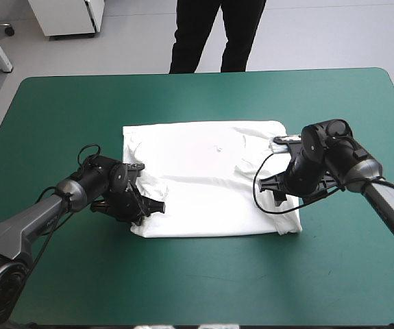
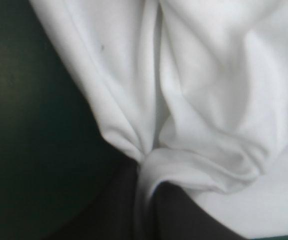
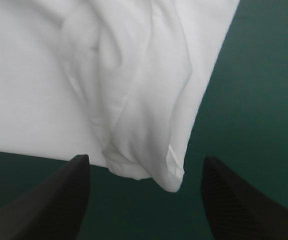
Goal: Fold the cloth
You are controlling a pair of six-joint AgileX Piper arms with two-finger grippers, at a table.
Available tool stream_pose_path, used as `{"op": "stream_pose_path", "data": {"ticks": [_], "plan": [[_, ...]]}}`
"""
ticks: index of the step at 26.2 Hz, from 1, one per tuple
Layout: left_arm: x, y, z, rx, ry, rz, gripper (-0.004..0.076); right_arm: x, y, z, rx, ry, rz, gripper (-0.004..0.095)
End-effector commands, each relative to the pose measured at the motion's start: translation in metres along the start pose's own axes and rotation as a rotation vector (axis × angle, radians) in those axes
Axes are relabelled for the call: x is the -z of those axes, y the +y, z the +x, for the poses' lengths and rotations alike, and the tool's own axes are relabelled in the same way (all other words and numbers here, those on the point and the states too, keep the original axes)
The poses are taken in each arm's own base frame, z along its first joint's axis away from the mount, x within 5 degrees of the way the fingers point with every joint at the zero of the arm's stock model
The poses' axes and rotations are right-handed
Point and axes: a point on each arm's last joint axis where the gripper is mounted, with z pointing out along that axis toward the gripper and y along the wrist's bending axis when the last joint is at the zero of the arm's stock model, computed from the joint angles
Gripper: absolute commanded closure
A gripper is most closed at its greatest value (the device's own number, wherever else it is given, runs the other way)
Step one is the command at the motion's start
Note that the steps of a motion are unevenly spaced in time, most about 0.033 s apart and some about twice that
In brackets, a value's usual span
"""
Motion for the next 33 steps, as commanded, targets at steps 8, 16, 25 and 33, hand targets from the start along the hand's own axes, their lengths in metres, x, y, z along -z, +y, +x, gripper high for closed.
{"op": "stream_pose_path", "data": {"ticks": [8, 16, 25, 33], "plan": [[-0.005, 0.006, 0.001, -0.063, 0.003, -0.052, 0.0731, -0.039, -0.011, 0.018, -0.125, -0.1, 0.018, 0.0298], [-0.005, 0.006, 0.001, -0.082, 0.001, -0.051, 0.0731, -0.067, -0.017, 0.037, -0.18, -0.054, 0.023, 0.0302], [-0.004, 0.006, 0.001, -0.082, 0.005, -0.052, 0.0733, -0.071, -0.012, 0.041, -0.178, -0.032, -0.045, 0.0921], [0.035, 0.007, -0.011, -0.124, -0.075, -0.105, 0.0733, -0.031, -0.006, 0.025, -0.138, -0.134, -0.063, 0.0925]]}}
